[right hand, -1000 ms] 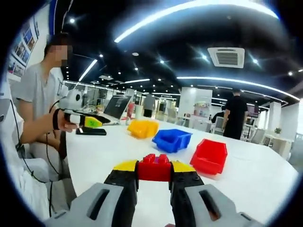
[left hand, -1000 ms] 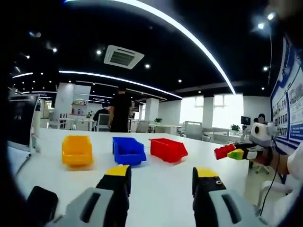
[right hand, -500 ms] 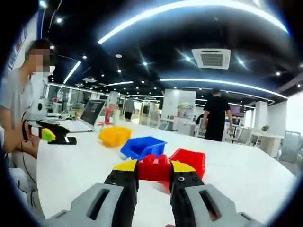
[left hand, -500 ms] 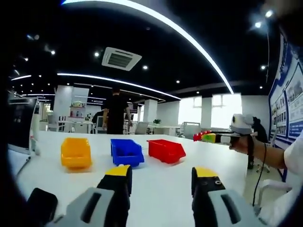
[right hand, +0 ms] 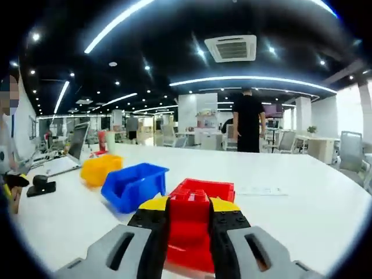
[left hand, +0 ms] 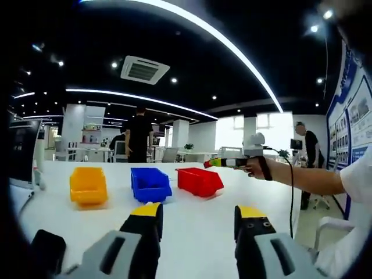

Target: Take apart the toy blocks one by one and place each separated block into its matching bin, sorting the blocks by their type until all the connected pieces are disassembled and separated into the correct bins

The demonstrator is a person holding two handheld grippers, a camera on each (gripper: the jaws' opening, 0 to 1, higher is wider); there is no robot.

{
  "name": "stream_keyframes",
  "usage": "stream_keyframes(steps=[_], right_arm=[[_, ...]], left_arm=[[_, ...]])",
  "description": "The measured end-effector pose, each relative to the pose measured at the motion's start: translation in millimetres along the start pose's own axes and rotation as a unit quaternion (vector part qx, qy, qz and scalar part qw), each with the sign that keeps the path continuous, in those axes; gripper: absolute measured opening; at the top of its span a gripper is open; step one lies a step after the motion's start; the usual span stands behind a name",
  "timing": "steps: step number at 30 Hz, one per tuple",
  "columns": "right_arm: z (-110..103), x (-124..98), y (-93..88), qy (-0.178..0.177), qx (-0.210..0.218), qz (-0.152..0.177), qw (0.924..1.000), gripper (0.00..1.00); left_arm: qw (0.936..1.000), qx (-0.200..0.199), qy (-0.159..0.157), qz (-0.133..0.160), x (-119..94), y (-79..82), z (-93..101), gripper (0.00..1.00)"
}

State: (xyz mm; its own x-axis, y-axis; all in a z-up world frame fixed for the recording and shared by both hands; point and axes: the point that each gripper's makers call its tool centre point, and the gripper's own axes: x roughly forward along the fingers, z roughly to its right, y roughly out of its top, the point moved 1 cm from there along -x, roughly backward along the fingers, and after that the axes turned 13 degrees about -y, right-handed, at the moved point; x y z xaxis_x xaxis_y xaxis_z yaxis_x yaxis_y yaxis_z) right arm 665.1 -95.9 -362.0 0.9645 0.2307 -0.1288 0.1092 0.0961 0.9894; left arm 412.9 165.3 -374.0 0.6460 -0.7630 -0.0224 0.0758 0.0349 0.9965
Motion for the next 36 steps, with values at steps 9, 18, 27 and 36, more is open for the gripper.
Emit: stream_keyframes(steps=[9,18,27,36], right_arm=[[-5,13,4.6,0.016,0.041,0.02,0.9988,0.67],[-14,-45,26.4,0.041,0.015,0.052,0.9977,0.56],[-33,-140,18.7,0.088,0.0,0.073,0.9935,0.56],[-37,-218,7.4,0.096,-0.015,0.083,0.9919,0.56]], left_arm=[[1.0,-0.001,0.005,0.003,-6,1.1,-2.5,0.5],[1.0,-0.001,0.006,0.005,-7,0.8,-3.6,0.5],[0.9999,0.001,0.009,0.01,-9,5.1,-2.6,0.5],[0.9998,0.007,0.013,0.011,-12,13.6,2.5,0.5]])
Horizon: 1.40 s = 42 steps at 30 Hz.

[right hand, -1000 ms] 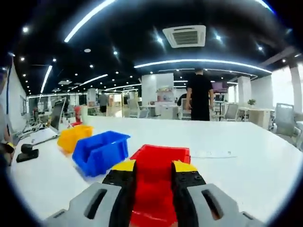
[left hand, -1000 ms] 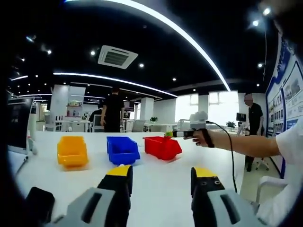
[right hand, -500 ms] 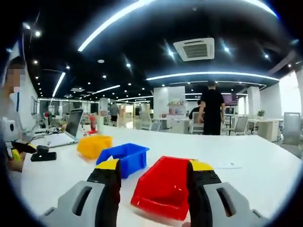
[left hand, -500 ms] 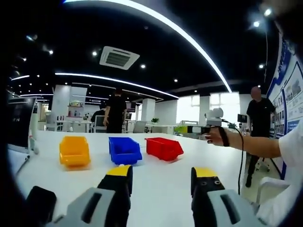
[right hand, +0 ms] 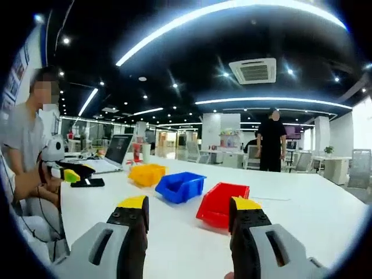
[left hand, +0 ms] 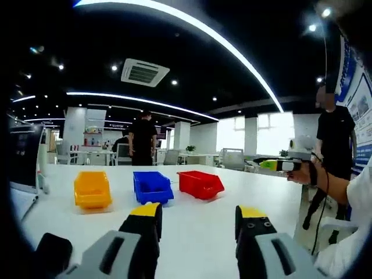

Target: Take apart the toy blocks one by one and place each separated block into its matching bin, sorting the blocks by their type until all the connected pieces are disassembled and separated into the correct bins

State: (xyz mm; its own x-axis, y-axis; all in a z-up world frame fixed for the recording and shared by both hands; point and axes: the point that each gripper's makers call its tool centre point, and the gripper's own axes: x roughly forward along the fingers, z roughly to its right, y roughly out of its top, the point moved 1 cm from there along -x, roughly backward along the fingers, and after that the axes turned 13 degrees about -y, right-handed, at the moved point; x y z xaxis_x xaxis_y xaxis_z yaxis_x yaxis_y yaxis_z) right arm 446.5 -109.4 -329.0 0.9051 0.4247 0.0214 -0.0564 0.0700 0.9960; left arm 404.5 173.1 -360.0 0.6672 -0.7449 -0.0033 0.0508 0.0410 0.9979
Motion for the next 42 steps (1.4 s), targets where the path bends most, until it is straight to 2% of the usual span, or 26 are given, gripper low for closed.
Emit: stream_keyframes(steps=[7,18,42], right_arm=[[-20,-23,-16.6,0.02,0.006,-0.025,0.9995,0.57],[-11,-19,-16.2,0.009,0.015,-0.027,0.9995,0.54],[-11,-16,-19.3,0.01,0.006,-0.034,0.9993,0.52]], left_arm=[[0.9998,-0.009,0.017,0.011,-5,4.5,-2.2,0.5],[0.9998,-0.012,0.013,0.005,-5,1.8,-0.9,0.5],[0.9998,-0.013,0.012,-0.003,-5,-2.2,-2.6,0.5]])
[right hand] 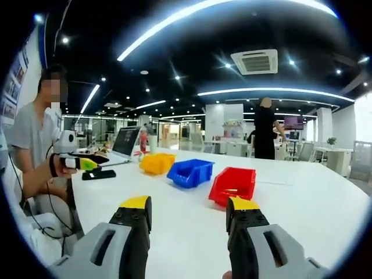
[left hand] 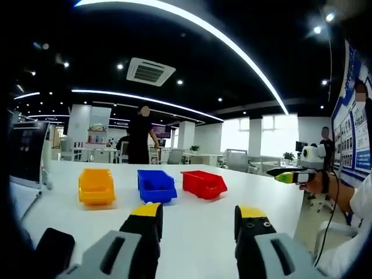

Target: Take apart the toy blocks one by one and place each separated block into its matching bin, sorting the blocks by their type until all the connected pieces are disassembled and separated into the correct bins

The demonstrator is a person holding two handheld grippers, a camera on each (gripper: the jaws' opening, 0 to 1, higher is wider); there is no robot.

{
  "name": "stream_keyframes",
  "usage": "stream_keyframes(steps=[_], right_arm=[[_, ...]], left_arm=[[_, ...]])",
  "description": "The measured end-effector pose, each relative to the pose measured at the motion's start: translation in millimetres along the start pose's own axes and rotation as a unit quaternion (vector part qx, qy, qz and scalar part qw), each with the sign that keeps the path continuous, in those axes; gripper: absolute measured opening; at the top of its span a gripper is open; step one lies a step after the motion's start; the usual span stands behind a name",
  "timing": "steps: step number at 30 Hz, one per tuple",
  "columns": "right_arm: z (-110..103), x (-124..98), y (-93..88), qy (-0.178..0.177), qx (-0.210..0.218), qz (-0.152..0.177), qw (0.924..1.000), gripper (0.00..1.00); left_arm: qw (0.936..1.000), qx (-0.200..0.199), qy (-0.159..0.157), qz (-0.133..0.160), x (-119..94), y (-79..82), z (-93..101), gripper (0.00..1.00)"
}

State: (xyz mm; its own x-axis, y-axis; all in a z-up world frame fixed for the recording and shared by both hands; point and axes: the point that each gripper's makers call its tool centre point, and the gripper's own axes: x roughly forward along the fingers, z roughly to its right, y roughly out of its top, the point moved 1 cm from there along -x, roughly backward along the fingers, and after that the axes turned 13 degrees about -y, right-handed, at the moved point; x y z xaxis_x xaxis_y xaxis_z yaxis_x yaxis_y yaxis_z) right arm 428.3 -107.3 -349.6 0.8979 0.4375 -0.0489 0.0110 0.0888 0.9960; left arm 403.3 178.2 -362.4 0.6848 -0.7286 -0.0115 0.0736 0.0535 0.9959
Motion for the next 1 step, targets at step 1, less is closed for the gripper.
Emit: stream_keyframes(steps=[1], right_arm=[[0.3,0.1,-0.5,-0.001,-0.001,-0.001,1.0,0.52]], left_arm=[[1.0,0.0,0.0,-0.001,0.1,-0.4,0.0,0.5]])
